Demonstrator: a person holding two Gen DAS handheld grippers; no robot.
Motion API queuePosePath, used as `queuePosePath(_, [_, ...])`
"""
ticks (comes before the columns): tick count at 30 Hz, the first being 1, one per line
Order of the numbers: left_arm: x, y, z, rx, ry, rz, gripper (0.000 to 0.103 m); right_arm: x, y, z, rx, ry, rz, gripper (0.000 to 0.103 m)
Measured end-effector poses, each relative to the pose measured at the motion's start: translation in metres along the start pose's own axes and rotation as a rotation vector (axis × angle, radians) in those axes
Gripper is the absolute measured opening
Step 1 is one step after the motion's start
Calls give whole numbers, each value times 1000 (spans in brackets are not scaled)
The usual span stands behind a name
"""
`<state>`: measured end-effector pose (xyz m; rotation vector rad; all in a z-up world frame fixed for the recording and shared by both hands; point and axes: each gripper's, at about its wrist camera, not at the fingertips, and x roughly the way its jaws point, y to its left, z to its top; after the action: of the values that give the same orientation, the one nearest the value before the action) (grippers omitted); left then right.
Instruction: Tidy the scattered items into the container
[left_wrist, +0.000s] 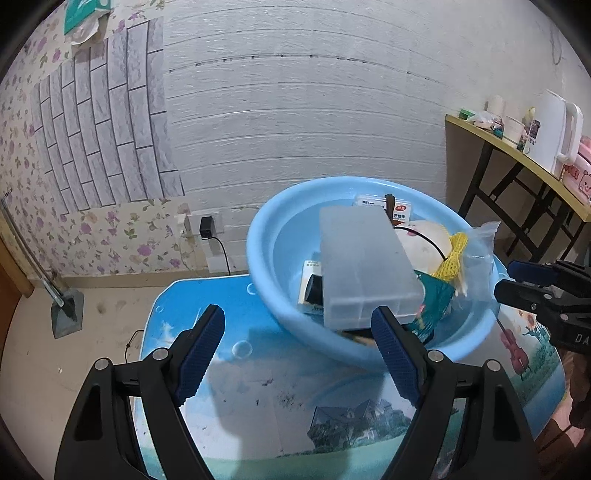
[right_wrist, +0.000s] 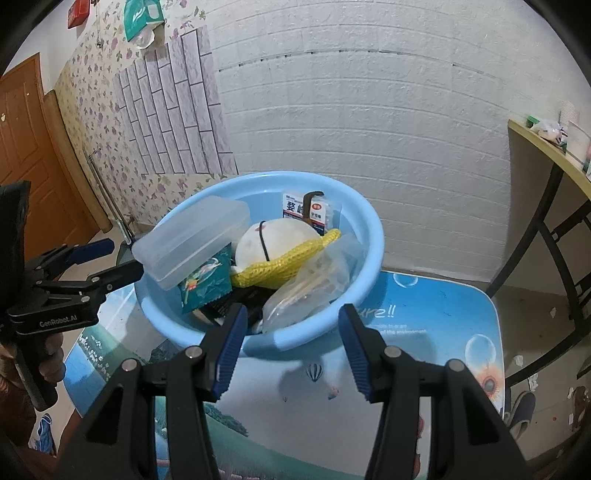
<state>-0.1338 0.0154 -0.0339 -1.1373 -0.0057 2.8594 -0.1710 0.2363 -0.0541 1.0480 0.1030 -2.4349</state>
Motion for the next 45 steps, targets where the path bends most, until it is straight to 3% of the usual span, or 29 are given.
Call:
queuePosePath(10, [6, -7, 5, 8, 9, -30, 82, 5, 3, 3, -3, 7, 2, 51])
queuePosePath(12, [5, -7, 4, 1, 19, -38, 91, 5, 4, 3, -2, 9, 5, 51])
queuePosePath(15, [1, -8, 2, -7, 14, -39, 94, 4, 6, 5, -1, 12, 5, 51])
queuePosePath(19, [-5, -11, -2, -4, 25, -41, 94, 0, 9, 4, -4, 9, 3, 62])
queuePosePath(23, [-10, -13, -4, -1, 26, -32, 101, -9, 15, 3, -7, -3, 2, 64])
queuePosePath(29, [-27, -15, -9, -29, 17, -13, 101, -30, 28, 3, -23, -40, -8, 70])
queuePosePath(45, [-65, -15, -34, -65, 50, -80, 103, -85, 50, -13, -29, -106, -16, 77])
